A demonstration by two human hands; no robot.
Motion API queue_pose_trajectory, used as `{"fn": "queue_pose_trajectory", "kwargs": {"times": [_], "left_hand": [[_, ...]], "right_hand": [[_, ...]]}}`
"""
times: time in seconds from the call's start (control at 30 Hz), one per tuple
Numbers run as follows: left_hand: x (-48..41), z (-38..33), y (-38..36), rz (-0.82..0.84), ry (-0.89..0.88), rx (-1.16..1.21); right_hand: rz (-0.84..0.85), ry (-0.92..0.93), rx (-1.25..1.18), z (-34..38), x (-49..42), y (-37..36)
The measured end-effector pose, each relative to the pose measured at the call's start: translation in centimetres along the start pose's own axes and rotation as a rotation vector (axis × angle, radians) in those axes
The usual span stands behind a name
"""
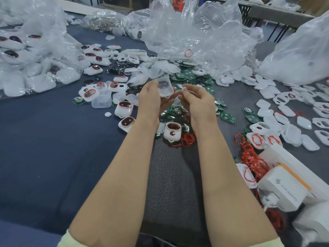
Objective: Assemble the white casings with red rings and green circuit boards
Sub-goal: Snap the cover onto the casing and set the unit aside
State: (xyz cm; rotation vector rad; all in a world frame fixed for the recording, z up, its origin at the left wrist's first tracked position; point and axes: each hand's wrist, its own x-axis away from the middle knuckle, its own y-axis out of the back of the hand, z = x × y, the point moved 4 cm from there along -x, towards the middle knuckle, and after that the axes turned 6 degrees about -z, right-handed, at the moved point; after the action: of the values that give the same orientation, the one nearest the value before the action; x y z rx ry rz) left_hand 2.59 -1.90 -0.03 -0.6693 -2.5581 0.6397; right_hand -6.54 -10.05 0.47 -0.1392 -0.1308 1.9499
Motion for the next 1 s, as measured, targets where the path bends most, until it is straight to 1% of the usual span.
{"fn": "queue_pose_trajectory", "kwargs": {"times": [0.07,0.1,0.2,0.27,0.37,0.5,0.6,0.67,0.77,0.87,1.0], "left_hand": [[0.2,0.0,0.0,0.011,-0.01,-0.002],[0.2,-0.1,0.0,0.013,-0.031,-0.004],[0.3,-0.5,0.5,-0.041,-0.137,-0.025],[0.2,-0.8,1.0,-0.119,-0.199,-0.01],[0.2,-1.2,1.5,-0.205,-0.24,0.054],[0.2,-1.2,1.6,-0.241,-0.241,0.07],[0.3,-1.1,1.5,-0.234,-0.231,0.075],[0.3,-1.2,1.6,-0.234,-0.232,0.084],[0.4,-1.2,1.7,-0.24,-0.234,0.089],[0.2,-1.1,1.7,-0.244,-0.229,0.105],[0.0,-1.0,1.7,-0.231,-0.211,0.12]], "right_hand": [[-0.022,0.015,0.04,0.0,0.0,0.1],[-0.044,0.046,0.118,0.1,0.0,0.3],[-0.08,0.221,0.48,0.8,0.3,0.6],[-0.029,0.297,0.635,1.1,0.6,0.3],[0.032,0.298,0.81,1.0,0.5,0.1],[-0.065,0.338,0.998,0.6,0.4,0.2],[-0.075,0.297,1.09,0.0,0.4,0.0],[-0.056,0.289,1.106,-0.2,0.5,-0.1],[-0.048,0.363,1.076,-0.1,0.7,-0.7],[-0.074,0.397,0.936,0.2,0.7,-0.6],[-0.166,0.333,0.728,1.0,0.6,0.6]]}}
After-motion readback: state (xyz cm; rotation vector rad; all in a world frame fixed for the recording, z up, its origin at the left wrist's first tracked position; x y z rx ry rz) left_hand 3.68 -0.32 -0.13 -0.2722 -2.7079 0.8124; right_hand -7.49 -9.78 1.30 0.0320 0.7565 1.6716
